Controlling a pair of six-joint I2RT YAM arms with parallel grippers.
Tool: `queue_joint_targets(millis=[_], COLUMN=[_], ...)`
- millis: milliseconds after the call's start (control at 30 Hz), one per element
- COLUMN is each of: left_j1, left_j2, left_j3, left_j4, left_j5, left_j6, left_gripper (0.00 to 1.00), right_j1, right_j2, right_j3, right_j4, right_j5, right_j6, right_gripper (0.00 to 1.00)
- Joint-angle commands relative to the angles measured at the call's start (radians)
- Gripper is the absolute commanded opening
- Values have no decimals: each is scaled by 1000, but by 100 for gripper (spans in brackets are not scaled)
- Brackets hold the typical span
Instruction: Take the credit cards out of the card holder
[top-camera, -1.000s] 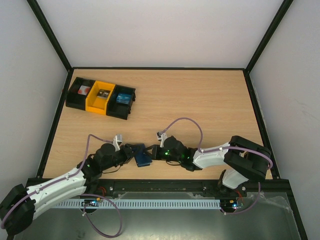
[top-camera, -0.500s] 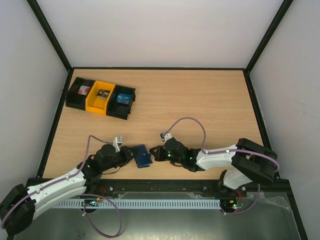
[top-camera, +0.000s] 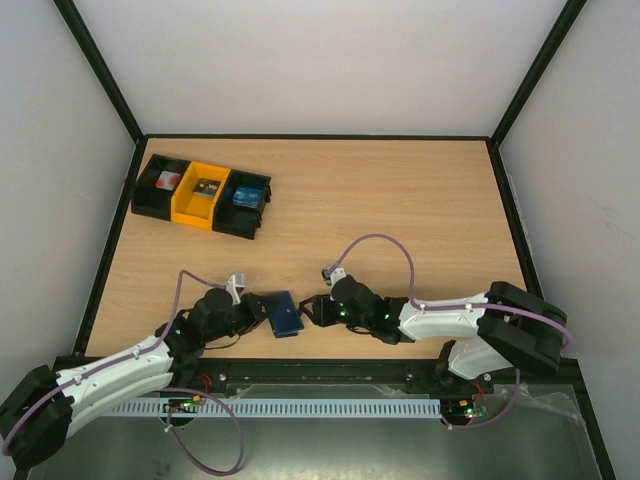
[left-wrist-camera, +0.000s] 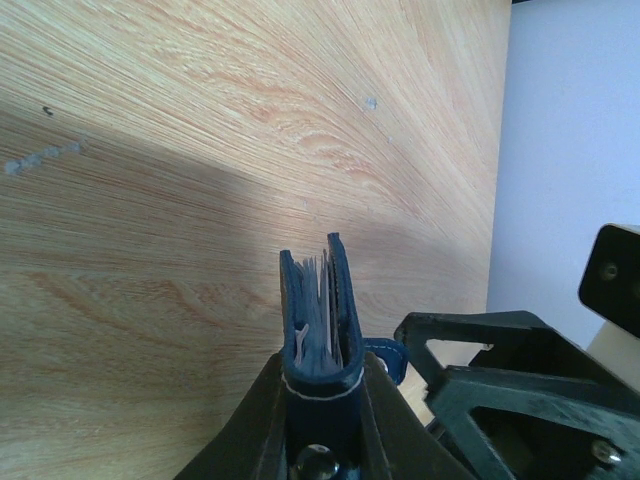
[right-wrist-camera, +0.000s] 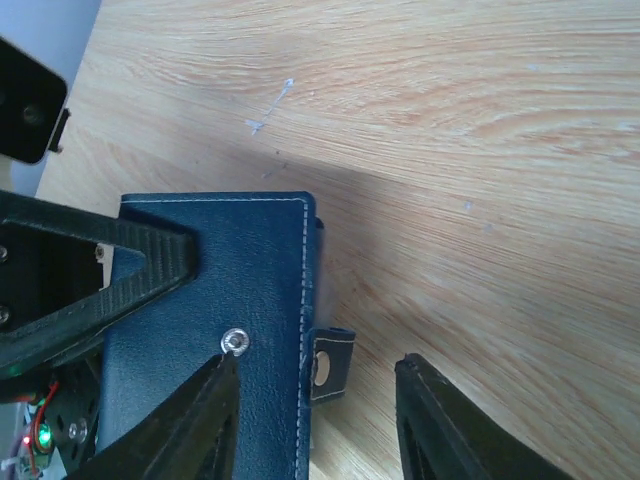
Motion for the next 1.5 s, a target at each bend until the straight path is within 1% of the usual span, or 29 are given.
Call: queue_joint_targets(millis=[0,100,300,367,500,633,833,867,900,967,1067,1133,1200,1300,1467], left_j1=[-1,-1,-1,0,0,-1,-1,-1,-1,1,0,2,3,2,3], left_j2=[14,26,34,33,27,33,45,47,49,55,70,82,90,92,98], left_j3=[31,49,77,84,91,82,88,93,97,108,132,156,185,231,283], left_j4=[11,3,-4,1,-10,8,18,6,-6,-29,-85,-142,-200,-268,-310], left_j5=[8,17,27,36,41,55,56,47,37,24,-3,-26,-44,-61,-29], left_j6=[29,38,49,51,58,54,54,57,63,83,113,132,155,195,235], left_gripper=[3,3,3,3,3,3,3,7,17,31,56,67,73,79,91], right_j1=[2,1,1,2,0,2,0,0,0,0,0,0,0,0,0], right_j2=[-6,28,90,95,90,86,60,50,41,26,-1,-29,-75,-150,-257], right_j3=[14,28,44,41,27,3,-23,-27,-30,-32,-46,-58,-68,-82,-117], right_j4=[-15,-7,1,8,25,71,61,54,45,27,13,8,-5,-29,-3], right_j5=[-30,-47,-58,-52,-32,-42,-9,2,8,18,35,43,54,69,44], right_j6=[-13,-3,-9,-13,-16,-30,-30,-29,-29,-31,-15,0,18,59,136], right_gripper=[46,48,47,42,16,3,2,2,2,2,2,2,2,2,2])
